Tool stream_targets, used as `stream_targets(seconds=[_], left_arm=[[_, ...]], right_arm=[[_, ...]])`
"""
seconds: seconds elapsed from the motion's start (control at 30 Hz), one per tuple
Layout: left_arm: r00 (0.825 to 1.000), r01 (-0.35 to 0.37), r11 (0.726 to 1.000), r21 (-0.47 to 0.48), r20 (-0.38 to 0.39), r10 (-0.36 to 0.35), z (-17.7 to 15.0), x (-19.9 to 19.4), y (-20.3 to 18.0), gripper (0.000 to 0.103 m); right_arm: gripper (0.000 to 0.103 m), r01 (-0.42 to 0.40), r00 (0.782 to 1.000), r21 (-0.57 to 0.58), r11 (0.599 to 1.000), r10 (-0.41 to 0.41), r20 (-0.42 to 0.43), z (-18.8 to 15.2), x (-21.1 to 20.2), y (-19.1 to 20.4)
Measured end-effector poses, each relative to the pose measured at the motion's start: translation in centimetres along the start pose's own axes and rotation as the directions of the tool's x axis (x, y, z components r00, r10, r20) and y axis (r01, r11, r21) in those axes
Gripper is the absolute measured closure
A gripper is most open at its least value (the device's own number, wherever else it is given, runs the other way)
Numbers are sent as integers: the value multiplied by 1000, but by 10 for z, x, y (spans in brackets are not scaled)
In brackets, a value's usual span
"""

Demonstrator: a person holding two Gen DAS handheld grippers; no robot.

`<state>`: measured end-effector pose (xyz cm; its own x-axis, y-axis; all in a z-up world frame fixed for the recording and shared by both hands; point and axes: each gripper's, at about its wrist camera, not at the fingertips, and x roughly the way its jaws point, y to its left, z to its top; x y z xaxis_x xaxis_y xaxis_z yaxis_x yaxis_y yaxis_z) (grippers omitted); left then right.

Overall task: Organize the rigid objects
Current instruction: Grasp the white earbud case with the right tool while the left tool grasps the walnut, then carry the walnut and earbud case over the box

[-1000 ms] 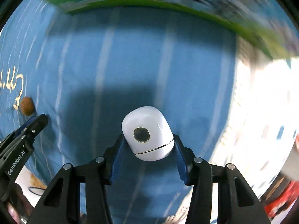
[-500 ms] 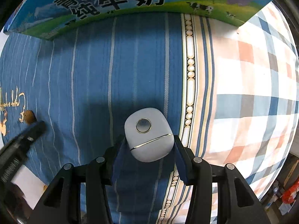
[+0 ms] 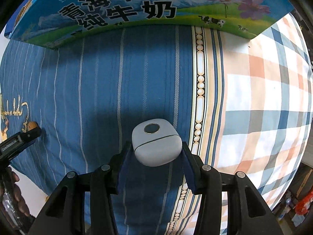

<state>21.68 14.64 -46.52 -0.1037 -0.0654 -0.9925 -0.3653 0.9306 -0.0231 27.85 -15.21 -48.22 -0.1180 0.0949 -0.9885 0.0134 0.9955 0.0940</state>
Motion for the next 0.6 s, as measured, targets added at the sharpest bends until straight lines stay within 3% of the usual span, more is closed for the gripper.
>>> stream_targets(seconds=[0.07, 0.23, 0.43, 0.5, 0.6], left_arm=[[1000, 6, 1000, -19, 13, -6, 7, 4, 1, 47], [998, 9, 999, -31, 55, -7, 34, 10, 18, 72], [996, 31, 999, -35, 84, -28, 48, -14, 40, 72], [995, 38, 999, -34, 98, -34, 24, -46, 38, 72], [991, 60, 998, -16, 123, -58, 24, -71, 33, 72]], right_arm=[[53, 1, 1000, -1, 1000, -1, -1, -2, 2, 2], [53, 5, 1000, -7, 1000, -5, -1, -6, 9, 3], [53, 13, 1000, -20, 1000, -13, 6, -7, 8, 7], [54, 11, 1000, -20, 1000, -11, 8, -7, 7, 9], [54, 7, 1000, -20, 1000, -6, 12, -10, 4, 10]])
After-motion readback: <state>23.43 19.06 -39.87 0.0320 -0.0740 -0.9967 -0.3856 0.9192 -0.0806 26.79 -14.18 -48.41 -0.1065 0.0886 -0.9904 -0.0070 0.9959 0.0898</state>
